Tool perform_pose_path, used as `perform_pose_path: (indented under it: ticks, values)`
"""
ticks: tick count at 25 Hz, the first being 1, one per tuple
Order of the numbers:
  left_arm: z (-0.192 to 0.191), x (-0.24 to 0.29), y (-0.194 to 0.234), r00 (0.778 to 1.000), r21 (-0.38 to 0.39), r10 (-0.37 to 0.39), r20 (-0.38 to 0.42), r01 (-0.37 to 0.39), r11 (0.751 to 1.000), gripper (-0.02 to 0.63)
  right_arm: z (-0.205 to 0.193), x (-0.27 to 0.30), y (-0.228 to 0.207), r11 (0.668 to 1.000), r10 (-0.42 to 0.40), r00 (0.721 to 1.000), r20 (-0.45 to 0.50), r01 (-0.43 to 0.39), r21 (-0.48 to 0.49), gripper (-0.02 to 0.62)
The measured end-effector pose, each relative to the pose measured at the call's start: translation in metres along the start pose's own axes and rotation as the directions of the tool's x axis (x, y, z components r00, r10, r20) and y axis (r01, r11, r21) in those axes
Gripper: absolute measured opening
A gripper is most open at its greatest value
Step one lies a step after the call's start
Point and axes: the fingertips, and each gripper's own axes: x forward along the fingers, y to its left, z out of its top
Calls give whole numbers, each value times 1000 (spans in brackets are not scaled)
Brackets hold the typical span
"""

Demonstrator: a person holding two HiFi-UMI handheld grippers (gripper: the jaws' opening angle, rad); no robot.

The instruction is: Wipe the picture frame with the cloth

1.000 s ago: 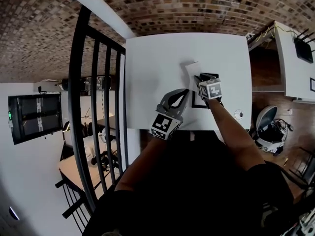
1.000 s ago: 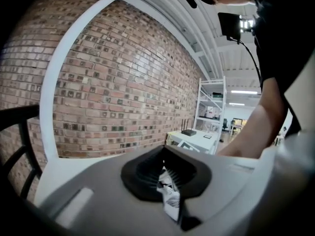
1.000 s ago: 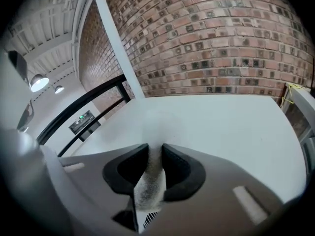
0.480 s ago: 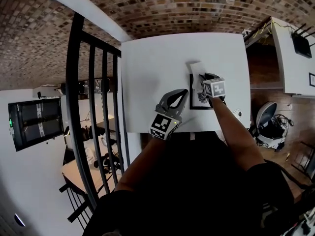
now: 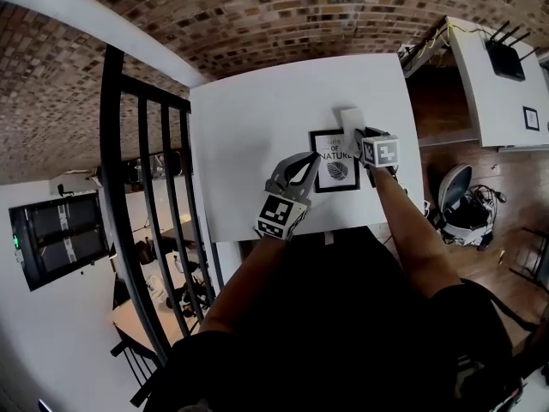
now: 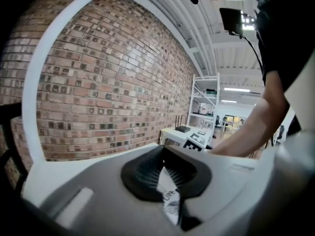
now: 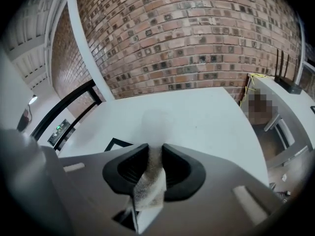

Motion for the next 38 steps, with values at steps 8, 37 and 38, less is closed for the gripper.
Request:
perform_pose_path:
  ticks: [8, 37, 38]
  values:
    - [2, 0, 1, 1000, -15, -4, 0, 4, 1000, 2, 9, -4, 22, 998, 63, 997, 48, -62, -22, 87]
    - [-6, -6, -13, 999, -14, -42, -5, 42, 999, 2, -71, -20, 34, 997, 64, 993, -101, -60, 38, 89]
    - [-6, -5, -15, 999, -12, -45, -5, 45, 999, 2, -66, -28, 31, 998, 49, 994, -98, -45, 36, 89]
